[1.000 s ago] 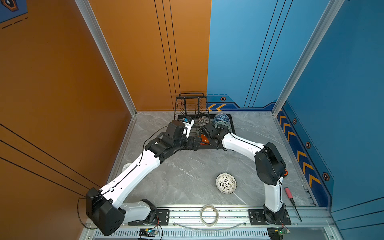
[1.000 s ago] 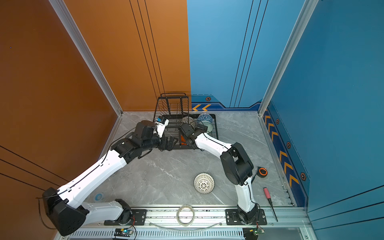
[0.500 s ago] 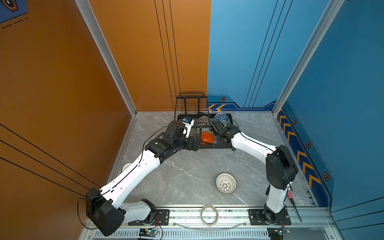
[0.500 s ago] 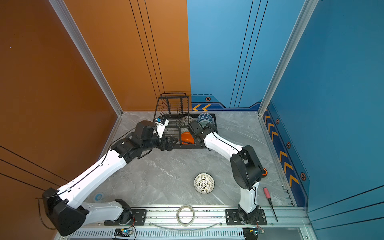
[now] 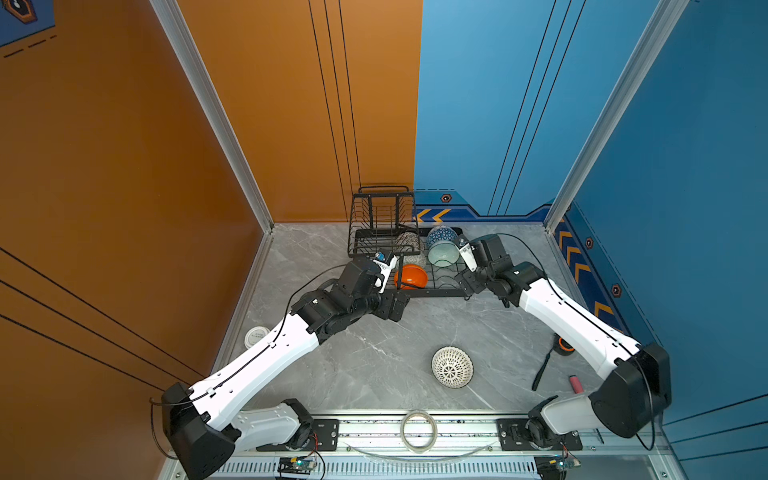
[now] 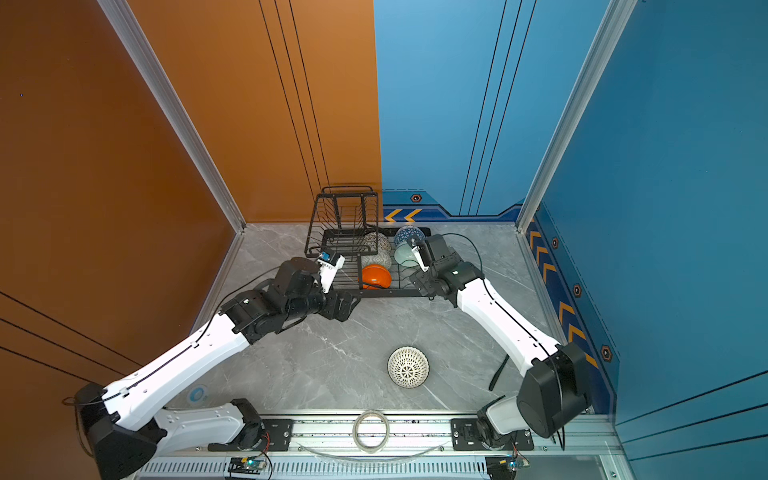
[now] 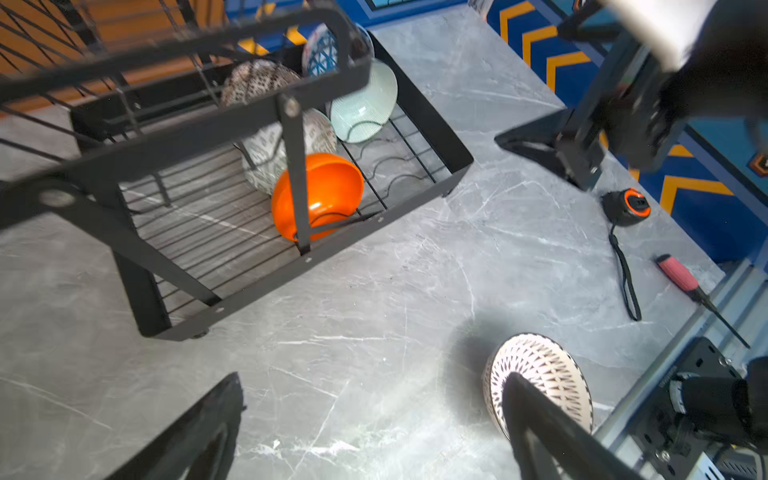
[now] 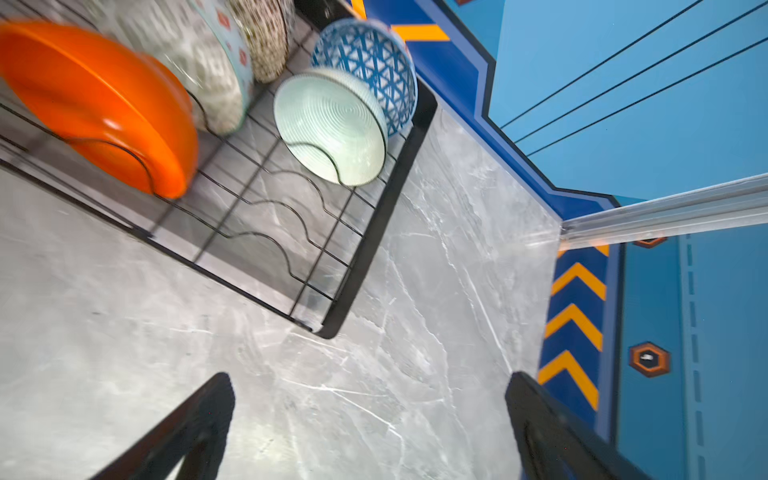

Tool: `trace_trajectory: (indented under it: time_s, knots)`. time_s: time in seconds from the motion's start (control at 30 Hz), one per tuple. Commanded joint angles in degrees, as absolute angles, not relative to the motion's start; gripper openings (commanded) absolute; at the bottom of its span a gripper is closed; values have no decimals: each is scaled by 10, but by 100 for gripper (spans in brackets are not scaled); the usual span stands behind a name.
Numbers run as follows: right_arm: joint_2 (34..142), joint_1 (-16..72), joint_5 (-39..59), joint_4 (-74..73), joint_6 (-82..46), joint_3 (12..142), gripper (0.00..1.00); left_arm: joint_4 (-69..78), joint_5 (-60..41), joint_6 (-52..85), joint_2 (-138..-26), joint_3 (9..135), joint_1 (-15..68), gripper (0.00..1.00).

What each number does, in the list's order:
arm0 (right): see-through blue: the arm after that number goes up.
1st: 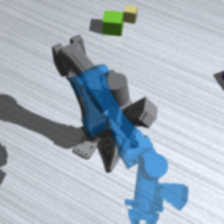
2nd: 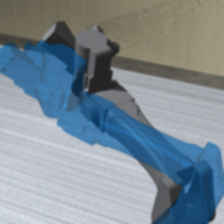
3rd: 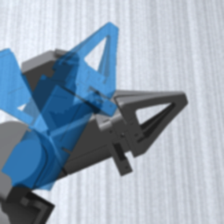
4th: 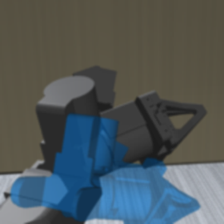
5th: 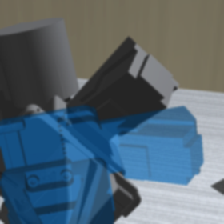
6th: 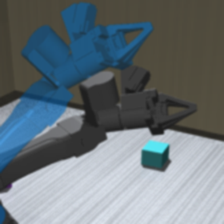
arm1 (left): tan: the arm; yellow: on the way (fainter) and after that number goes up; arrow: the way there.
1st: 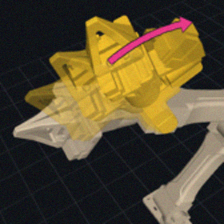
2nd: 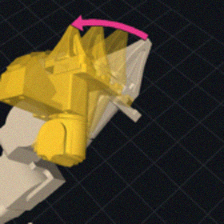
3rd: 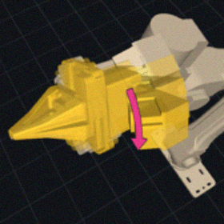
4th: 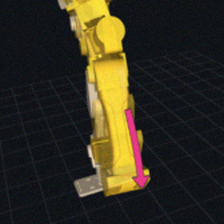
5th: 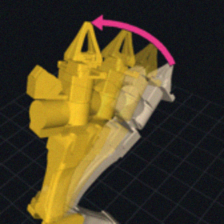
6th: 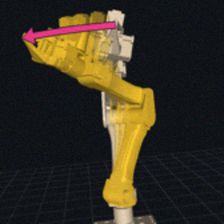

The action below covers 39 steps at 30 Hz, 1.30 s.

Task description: Load the bowls into the dish rack

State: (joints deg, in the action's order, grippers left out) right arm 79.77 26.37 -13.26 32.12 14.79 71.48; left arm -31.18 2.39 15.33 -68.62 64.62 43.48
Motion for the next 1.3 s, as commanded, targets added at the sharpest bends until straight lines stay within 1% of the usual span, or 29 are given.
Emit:
trace_trajectory:
  time_s: [0.0, 0.1, 0.2, 0.43, 0.5, 0.73, 0.87, 0.97, 1.1, 1.27]
  knots:
    - [767, 235, 21, 322, 69, 702, 100, -312, 27, 191, -697, 610, 459, 98]
    - [772, 203, 72, 348, 31, 721, 100, -267, -7, 209, -717, 572, 472, 98]
    - [792, 186, 89, 383, 14, 749, 100, -226, -44, 226, -755, 557, 479, 98]
    - [810, 182, 90, 403, 9, 764, 100, -209, -99, 226, -866, 586, 520, 98]
    - [811, 182, 86, 403, 9, 761, 100, -208, -118, 220, -895, 613, 535, 98]
    - [812, 181, 80, 402, 9, 751, 100, -209, -153, 213, -957, 648, 569, 100]
    - [812, 181, 77, 401, 9, 746, 100, -218, -160, 210, -987, 666, 577, 92]
    - [814, 181, 75, 402, 11, 746, 100, -238, -142, 204, -1008, 682, 578, 80]
    - [821, 181, 75, 402, 15, 752, 100, -245, -136, 198, -1028, 697, 578, 72]
    - [831, 181, 75, 402, 18, 759, 100, -245, -142, 198, -1048, 708, 578, 57]
